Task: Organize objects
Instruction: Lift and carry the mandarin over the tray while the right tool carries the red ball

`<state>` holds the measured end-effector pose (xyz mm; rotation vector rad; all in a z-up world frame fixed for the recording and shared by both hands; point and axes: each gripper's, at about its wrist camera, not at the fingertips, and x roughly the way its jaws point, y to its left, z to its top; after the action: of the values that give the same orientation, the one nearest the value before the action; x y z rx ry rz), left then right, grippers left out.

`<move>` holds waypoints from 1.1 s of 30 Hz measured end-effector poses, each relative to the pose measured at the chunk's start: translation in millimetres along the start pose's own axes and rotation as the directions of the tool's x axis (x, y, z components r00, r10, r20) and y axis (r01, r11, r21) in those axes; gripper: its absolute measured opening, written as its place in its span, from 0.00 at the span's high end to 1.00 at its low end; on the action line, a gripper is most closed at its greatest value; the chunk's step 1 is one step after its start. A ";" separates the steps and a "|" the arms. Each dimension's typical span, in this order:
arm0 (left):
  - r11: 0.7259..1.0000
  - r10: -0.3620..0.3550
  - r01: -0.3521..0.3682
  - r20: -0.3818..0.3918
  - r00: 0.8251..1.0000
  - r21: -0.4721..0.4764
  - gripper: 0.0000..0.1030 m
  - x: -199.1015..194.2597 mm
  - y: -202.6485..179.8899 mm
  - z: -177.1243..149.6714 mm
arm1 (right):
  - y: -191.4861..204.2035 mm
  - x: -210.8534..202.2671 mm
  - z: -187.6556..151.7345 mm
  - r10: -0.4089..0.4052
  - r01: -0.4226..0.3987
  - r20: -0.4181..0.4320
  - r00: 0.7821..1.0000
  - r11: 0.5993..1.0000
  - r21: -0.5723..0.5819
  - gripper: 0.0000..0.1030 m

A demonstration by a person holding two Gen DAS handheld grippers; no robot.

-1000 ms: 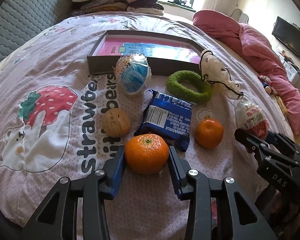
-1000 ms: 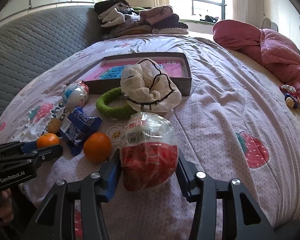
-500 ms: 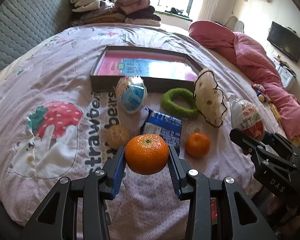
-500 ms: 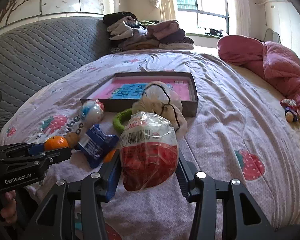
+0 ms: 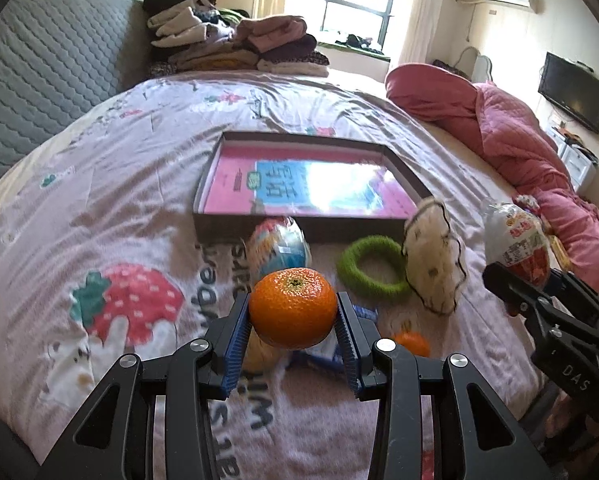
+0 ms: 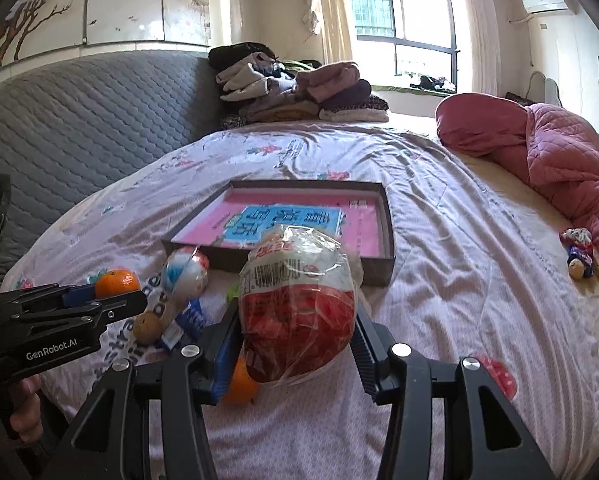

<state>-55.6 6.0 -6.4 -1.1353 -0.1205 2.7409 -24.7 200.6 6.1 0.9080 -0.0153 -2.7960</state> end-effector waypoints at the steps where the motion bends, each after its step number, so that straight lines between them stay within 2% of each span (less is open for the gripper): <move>1: 1.000 0.005 -0.005 0.006 1.000 0.001 0.60 0.9 1.6 4.3 | -1.5 1.2 3.0 -0.002 0.002 0.004 1.000 1.000 0.003 0.51; 15: 1.000 0.022 -0.022 0.021 1.000 -0.003 0.60 35.9 17.7 54.0 | -18.1 38.0 52.4 -0.017 0.017 0.018 1.000 1.000 0.010 0.51; 21: 0.999 0.042 -0.041 0.019 0.999 -0.018 0.60 53.6 29.9 75.3 | -29.7 62.1 74.7 -0.048 0.047 0.010 0.999 0.999 0.014 0.51; 33: 0.997 0.073 -0.073 0.024 0.997 -0.021 0.60 93.1 47.2 112.7 | -36.9 94.3 86.3 -0.060 0.060 -0.024 0.998 0.998 -0.006 0.51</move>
<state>-206.1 -23.7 2.0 -1.1337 -0.1124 2.8244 -156.4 214.0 18.6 0.9564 0.0234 -2.8380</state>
